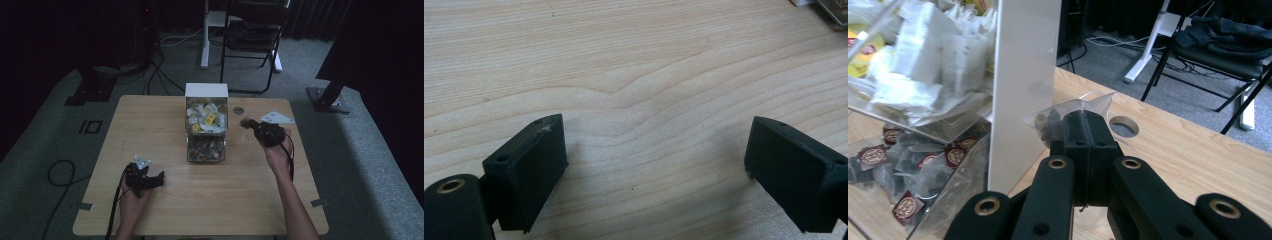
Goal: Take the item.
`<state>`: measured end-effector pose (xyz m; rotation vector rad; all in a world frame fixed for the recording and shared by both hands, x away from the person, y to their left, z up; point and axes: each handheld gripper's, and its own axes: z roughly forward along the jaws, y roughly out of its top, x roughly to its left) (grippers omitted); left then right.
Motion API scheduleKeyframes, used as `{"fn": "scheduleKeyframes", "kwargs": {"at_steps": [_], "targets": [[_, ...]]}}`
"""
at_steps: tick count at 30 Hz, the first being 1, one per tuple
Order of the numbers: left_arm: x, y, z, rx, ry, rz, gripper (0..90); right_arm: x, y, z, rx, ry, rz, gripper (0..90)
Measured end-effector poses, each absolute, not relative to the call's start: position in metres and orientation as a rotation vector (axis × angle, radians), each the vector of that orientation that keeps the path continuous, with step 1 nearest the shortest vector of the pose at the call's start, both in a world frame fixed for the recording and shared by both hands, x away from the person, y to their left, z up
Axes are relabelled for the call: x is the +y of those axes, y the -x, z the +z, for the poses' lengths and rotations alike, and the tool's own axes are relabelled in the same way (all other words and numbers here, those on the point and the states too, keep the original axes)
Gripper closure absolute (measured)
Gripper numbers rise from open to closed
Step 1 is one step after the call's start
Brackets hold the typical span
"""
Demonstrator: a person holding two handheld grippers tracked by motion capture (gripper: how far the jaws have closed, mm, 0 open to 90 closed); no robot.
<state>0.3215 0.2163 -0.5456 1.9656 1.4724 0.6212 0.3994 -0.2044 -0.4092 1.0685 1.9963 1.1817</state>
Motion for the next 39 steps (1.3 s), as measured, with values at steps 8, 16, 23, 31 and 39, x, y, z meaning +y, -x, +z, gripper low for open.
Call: {"fn": "scheduleKeyframes", "kwargs": {"at_steps": [8, 16, 23, 31, 39], "targets": [[0.216, -0.321, -0.546, 1.475, -1.962, 0.620, 10.7, -0.209, -0.407, -0.413, 1.989, -1.098, 1.161, 90.0], [0.216, -0.322, -0.546, 1.474, -1.961, 0.621, 10.6, -0.212, -0.415, -0.412, 1.981, -1.112, 1.133, 90.0], [0.216, -0.321, -0.546, 1.474, -1.964, 0.620, 10.6, -0.217, -0.423, -0.414, 1.969, -1.140, 1.123, 90.0], [0.216, -0.321, -0.546, 1.474, -1.964, 0.620, 10.6, -0.219, -0.431, -0.420, 1.969, -1.168, 1.103, 90.0], [0.216, -0.321, -0.546, 1.474, -1.964, 0.620, 10.7, -0.218, -0.436, -0.425, 1.978, -1.177, 1.083, 90.0]]}}
